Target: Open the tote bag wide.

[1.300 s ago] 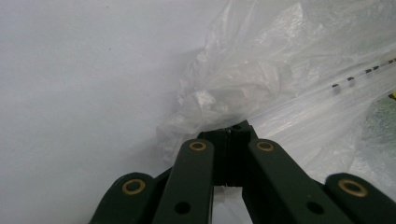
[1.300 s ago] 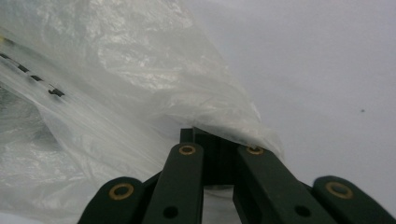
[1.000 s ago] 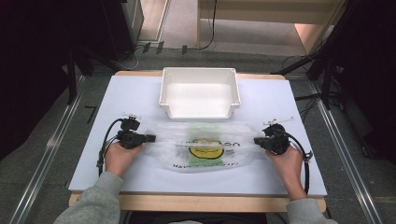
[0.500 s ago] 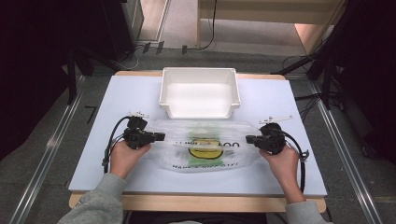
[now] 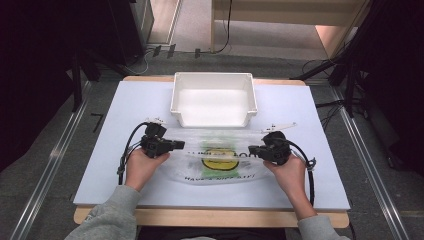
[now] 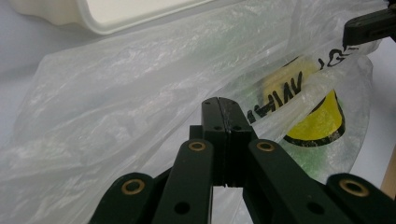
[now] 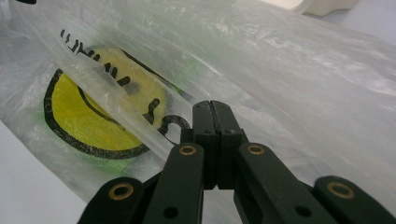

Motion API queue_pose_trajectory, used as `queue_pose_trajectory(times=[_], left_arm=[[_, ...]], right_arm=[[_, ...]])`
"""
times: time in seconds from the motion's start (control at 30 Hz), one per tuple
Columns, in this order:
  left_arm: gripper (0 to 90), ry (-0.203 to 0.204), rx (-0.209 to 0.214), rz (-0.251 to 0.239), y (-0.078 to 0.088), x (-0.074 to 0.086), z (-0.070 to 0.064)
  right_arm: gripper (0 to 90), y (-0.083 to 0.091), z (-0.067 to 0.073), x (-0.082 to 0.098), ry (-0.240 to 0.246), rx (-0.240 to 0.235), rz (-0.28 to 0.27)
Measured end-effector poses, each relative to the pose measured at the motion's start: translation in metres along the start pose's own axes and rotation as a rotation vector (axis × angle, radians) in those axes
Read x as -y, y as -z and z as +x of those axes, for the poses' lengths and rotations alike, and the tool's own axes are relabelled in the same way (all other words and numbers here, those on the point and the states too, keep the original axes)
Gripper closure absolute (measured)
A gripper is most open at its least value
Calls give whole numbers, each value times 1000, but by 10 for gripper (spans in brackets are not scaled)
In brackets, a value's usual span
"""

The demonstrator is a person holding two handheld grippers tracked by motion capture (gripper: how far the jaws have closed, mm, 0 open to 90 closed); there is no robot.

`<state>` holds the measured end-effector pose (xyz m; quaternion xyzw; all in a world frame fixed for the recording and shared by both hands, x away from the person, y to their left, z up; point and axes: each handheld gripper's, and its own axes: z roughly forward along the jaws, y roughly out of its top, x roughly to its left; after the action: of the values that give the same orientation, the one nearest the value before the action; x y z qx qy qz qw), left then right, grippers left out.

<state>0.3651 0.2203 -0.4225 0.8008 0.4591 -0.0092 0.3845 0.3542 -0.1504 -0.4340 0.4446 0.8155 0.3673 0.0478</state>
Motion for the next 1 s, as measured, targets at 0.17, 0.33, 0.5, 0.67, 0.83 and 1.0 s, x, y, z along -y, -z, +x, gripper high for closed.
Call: queue_pose_trajectory(times=[0.17, 0.33, 0.5, 0.67, 0.83, 1.0], left_arm=[[900, -7, 1, 6, -6, -1, -2], [900, -14, -3, 0, -10, -3, -3], [900, -19, -17, -3, -16, -4, -3], [900, -22, -12, -2, -21, -6, -3], [900, -37, -14, 13, -26, -6, -6], [900, -46, -15, 13, -28, -6, -9]], right_arm=[[900, -13, 0, -2, 0, 6, 30], [900, -22, 4, -1, 12, 3, 58], [900, -34, 4, -1, 20, 9, 82], [900, -35, 3, -9, 25, 11, 56], [900, -31, 2, -21, 27, 16, 32], [900, -32, 3, -32, 30, 7, 20]])
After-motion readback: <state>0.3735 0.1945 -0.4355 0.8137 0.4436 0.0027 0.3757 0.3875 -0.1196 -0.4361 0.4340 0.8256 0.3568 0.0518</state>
